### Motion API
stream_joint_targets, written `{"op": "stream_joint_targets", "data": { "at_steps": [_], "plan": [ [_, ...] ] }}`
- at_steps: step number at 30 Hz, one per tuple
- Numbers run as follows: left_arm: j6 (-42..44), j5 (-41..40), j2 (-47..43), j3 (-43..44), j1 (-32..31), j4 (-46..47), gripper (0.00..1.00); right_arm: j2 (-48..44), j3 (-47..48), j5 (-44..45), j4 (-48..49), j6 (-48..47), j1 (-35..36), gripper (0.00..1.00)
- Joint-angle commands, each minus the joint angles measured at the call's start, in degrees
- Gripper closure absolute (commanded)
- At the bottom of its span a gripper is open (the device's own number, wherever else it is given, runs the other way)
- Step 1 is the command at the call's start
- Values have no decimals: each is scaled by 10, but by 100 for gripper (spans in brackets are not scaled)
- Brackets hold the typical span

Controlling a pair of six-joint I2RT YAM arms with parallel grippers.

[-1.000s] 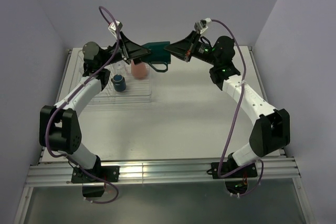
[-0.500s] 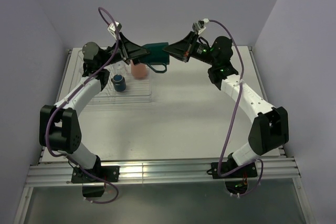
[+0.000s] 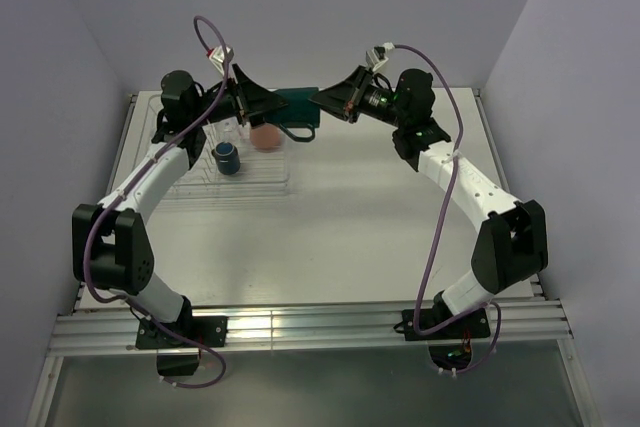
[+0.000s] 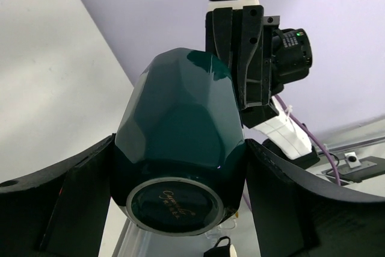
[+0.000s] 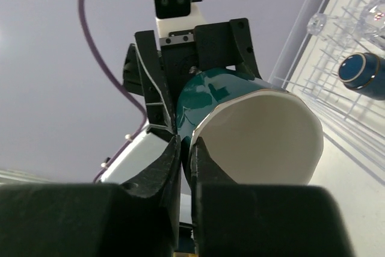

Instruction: Load the cups into the dish rack

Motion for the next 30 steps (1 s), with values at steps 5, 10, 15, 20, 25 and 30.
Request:
{"op": "stream_joint_targets", "data": {
  "at_steps": [5, 10, 15, 20, 25, 30],
  "plan": [
    [67, -13, -50, 43, -6, -84, 100, -27, 18, 72, -28, -86, 25, 74],
    [74, -12, -64, 47, 12, -102, 100, -33, 13, 99, -56, -106, 25, 62],
    [77, -12, -72, 47, 22, -112, 100, -24, 14, 101, -60, -106, 24, 61],
    [99, -20, -80, 58, 36, -152, 100, -22, 13, 114, -84, -120, 25, 62],
    [174, -47, -84, 95, 50, -283, 100, -34, 23, 177, -169, -163, 24, 61],
    [283, -130, -77, 157, 52, -436, 100, -46, 34, 237, -248, -201, 24, 61]
  ]
}}
